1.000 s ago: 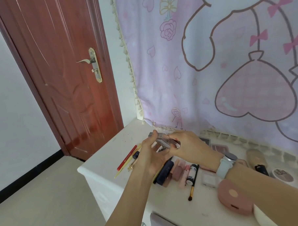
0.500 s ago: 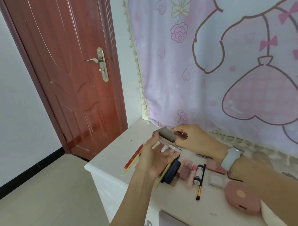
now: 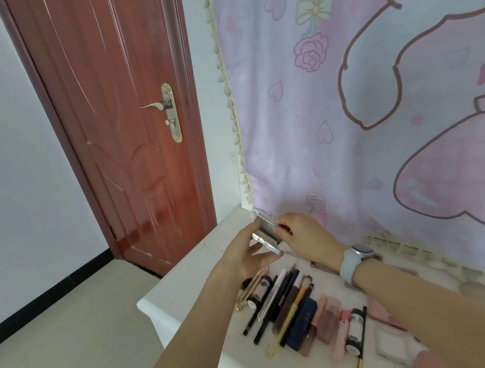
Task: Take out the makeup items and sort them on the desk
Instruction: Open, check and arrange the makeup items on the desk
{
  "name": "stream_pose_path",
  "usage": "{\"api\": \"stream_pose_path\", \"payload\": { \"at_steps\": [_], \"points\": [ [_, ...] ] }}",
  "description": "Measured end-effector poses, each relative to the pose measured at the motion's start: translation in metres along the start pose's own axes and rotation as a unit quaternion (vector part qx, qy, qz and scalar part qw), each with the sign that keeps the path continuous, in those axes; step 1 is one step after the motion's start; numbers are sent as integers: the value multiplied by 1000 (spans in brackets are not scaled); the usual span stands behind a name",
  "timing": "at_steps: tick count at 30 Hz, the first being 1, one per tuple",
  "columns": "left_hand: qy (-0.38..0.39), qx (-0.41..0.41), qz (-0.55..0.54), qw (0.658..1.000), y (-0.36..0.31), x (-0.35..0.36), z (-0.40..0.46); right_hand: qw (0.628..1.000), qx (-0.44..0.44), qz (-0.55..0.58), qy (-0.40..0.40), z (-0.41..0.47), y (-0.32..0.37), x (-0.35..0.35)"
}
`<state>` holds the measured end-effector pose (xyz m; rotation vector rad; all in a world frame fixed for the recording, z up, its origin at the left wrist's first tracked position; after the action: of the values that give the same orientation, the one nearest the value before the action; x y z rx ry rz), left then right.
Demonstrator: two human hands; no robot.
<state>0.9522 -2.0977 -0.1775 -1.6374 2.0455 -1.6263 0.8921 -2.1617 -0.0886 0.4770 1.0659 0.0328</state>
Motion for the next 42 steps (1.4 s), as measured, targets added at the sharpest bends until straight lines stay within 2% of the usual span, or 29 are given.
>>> {"api": "stream_pose_path", "payload": {
  "at_steps": [5, 7, 9, 10, 11, 13, 14, 17, 19, 22, 25, 29, 32, 34, 37, 39, 42],
  "points": [
    [-33, 41, 82, 995, -23, -18, 46, 999, 39, 2, -8, 51, -29, 22],
    [-98, 75, 151, 981, -36, -37, 63, 998, 62, 11, -9, 72, -44, 30],
    [-166, 132, 242, 947, -54, -56, 77, 996, 86, 26, -4, 91, -57, 40],
    [-186, 168, 303, 919, -63, -61, 82, 995, 94, 30, 1, 99, -62, 46],
    [-201, 207, 388, 875, -73, -63, 87, 995, 99, 31, 9, 106, -66, 53],
    [-215, 278, 557, 752, -85, -61, 96, 995, 98, 20, 22, 120, -72, 69],
    [-203, 310, 608, 702, -87, -57, 100, 995, 99, 11, 20, 126, -75, 75],
    [-112, 385, 695, 597, -76, -37, 105, 996, 90, 17, 17, 136, -82, 87],
    [-45, 430, 709, 558, -67, -24, 102, 995, 85, 37, 30, 139, -85, 96],
    [13, 433, 723, 538, -54, -21, 106, 998, 49, 24, 11, 143, -87, 101],
    [22, 398, 746, 533, -47, -27, 118, 1000, 5, -16, -16, 141, -89, 98],
    [24, 368, 748, 552, -43, -25, 126, 994, -73, -75, -20, 127, -84, 95],
    [21, 363, 743, 561, -43, -20, 130, 995, -80, -12, -64, 108, -82, 76],
    [21, 361, 747, 559, -42, -18, 131, 999, -47, -5, 3, 96, -93, 74],
    [27, 359, 748, 558, -41, -14, 130, 976, 25, -94, 194, 64, -118, 89],
    [32, 374, 722, 581, -44, -11, 123, 954, 50, -131, 266, 42, -126, 94],
    [-1, 396, 667, 631, -59, -12, 107, 938, 58, -162, 301, 24, -129, 101]
  ]
}}
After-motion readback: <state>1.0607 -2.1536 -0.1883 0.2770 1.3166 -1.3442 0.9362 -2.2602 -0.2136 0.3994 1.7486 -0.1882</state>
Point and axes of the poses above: each hand's wrist, its own z-axis towards the middle knuckle, its own x-axis out of the palm, y = z × x, the point moved 10 cm from there along z, towards the middle knuckle, and after that the axes turned 7 degrees about -y, right-handed, at the moved point
